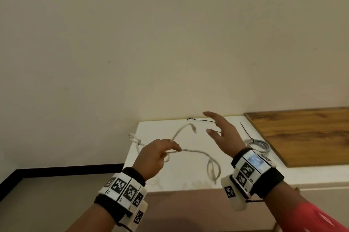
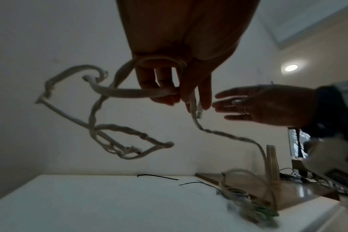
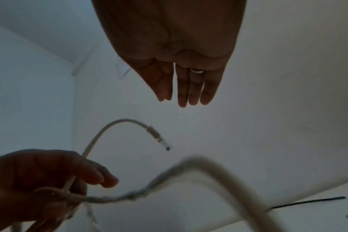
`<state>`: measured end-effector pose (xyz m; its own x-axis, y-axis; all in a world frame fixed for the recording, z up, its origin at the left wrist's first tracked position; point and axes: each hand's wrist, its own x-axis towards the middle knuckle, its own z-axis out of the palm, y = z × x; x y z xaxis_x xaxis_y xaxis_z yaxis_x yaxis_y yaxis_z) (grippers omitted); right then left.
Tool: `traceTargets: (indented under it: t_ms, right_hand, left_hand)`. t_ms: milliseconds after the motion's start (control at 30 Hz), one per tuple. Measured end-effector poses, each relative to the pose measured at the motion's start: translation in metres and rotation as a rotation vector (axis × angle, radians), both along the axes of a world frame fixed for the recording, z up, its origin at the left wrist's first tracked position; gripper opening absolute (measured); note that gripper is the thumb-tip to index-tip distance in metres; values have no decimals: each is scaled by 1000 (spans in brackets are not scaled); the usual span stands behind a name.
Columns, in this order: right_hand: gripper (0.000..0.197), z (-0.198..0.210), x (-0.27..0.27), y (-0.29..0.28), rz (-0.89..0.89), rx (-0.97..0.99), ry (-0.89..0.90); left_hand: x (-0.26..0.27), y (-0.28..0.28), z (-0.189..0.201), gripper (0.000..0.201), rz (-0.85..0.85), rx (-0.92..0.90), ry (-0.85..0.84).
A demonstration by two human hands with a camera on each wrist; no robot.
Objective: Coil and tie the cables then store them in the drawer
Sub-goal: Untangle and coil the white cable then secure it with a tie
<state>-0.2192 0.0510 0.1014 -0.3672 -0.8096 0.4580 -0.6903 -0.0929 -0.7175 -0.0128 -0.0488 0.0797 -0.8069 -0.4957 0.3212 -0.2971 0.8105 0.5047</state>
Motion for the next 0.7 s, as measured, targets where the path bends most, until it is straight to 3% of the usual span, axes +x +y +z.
traceTargets:
  t_ms: [67,167,233,300,367,467,633,700]
  right_hand:
    - [45,8,18,-3,121,127,74]
    - [16,8,31,-5,209,212,60]
    - [25,8,37,-2,245,209,-64]
    - [31,12,42,4,271,206,-289]
    - [36,18,45,13,312,208,-509]
    - [38,26,49,24,391,207,-785]
    - [28,36,47,37,508,40,-1141]
    - [31,40,36,42,573,-45,-1229]
  left_hand:
    - [8,8,3,51,-7,-116,-72]
    - [18,14,6,47,-10,-258,-47]
    - [25,15,11,42,5,-259,-128]
    - [29,12,14,53,19,-194,-203]
    - [31,10,13,47,20,-86,-24]
    - [31,4,9,11,37,-8,212]
    - [31,3,-6,61,154,122,211]
    - [36,1,-14,69,238,128,281]
